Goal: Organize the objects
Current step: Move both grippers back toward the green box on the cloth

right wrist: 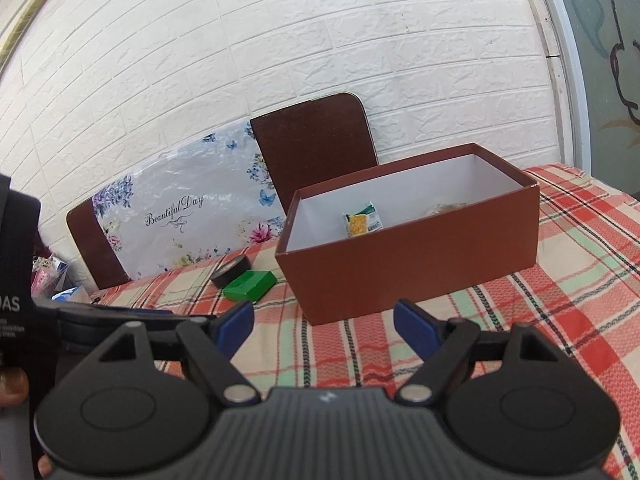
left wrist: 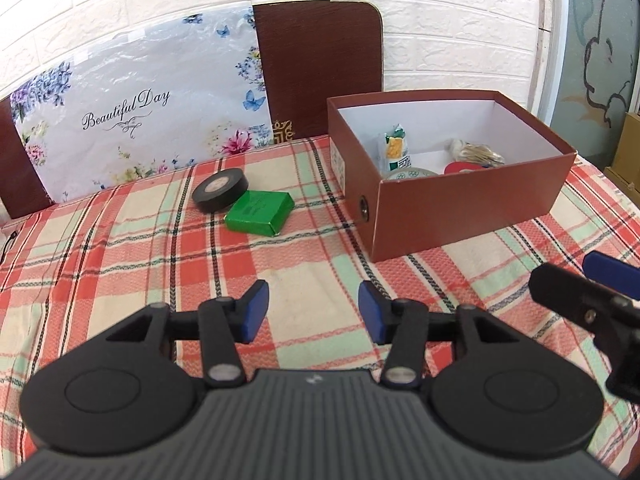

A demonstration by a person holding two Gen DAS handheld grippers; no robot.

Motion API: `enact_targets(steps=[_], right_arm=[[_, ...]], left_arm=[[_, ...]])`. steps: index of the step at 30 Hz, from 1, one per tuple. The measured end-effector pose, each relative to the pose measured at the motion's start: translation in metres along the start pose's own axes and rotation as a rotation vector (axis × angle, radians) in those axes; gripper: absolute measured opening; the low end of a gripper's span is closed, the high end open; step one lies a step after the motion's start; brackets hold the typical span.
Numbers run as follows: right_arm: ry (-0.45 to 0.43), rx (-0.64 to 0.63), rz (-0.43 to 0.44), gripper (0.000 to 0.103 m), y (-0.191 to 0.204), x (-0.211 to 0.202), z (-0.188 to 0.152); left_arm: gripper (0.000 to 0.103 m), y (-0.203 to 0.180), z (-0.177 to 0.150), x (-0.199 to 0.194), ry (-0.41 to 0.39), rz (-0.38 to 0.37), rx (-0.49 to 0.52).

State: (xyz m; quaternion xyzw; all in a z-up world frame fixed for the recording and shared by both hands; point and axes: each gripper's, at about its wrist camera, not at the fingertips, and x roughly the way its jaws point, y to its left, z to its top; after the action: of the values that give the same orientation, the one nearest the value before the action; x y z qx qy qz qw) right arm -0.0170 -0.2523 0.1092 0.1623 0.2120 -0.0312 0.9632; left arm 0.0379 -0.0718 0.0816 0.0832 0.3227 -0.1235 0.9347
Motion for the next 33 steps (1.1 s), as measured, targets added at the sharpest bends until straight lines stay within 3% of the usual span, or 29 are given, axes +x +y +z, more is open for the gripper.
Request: enact_targets(steps=[21,33], right_arm=[[0.029,-0.015,-0.022,0.081,0.014,0.002,-0.01],[0.097,-0.049,-0.026,0.082,0.025,0.02,-0.021]], left_arm=[[0.061,0.015,-0.017,-0.001,-0.011,-0.014,-0.004],[0.066,0.042,-0.03,0.019,0.024,0.017,-0.023]])
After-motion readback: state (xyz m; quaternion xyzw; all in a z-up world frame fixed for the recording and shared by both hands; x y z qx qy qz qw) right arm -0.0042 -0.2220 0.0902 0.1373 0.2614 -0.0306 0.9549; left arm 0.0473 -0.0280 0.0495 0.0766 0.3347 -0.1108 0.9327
